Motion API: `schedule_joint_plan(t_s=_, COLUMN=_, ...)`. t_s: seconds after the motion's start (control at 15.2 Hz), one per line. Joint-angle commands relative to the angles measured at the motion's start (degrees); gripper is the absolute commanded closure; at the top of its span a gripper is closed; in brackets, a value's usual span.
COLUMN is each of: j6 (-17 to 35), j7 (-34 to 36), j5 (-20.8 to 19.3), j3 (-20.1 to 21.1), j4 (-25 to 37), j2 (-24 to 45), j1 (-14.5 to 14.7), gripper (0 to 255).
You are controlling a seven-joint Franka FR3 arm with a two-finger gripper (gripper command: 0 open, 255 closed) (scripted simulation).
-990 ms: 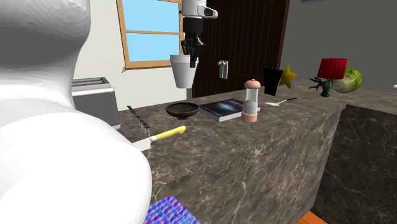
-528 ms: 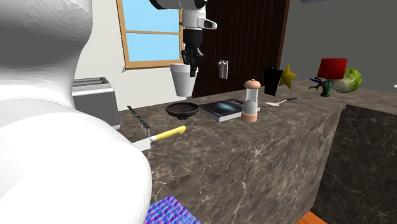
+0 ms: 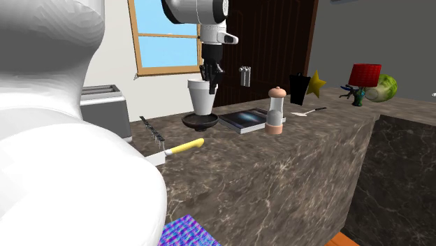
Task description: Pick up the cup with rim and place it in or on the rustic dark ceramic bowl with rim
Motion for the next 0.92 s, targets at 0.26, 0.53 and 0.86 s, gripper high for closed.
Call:
schedule_joint_plan(t_s=0.26, j6=0.15, j7=0.02, j5=-0.01, j3=0.01, j4=-0.10, j2=-0.01, j1=0.01, gripper=255)
schedule_joint_plan(t_s=0.53, j6=0.16, j7=0.01, j5=0.00, j3=0.01, j4=-0.12, j2=-0.02, j1=0.01, gripper=0)
schedule_joint_plan(t_s=0.86, j6=-5.17, j7=-0.41, j5=0.64, j3=0.00, j4=3.62, j2=-1.69, j1=-0.33, gripper=0)
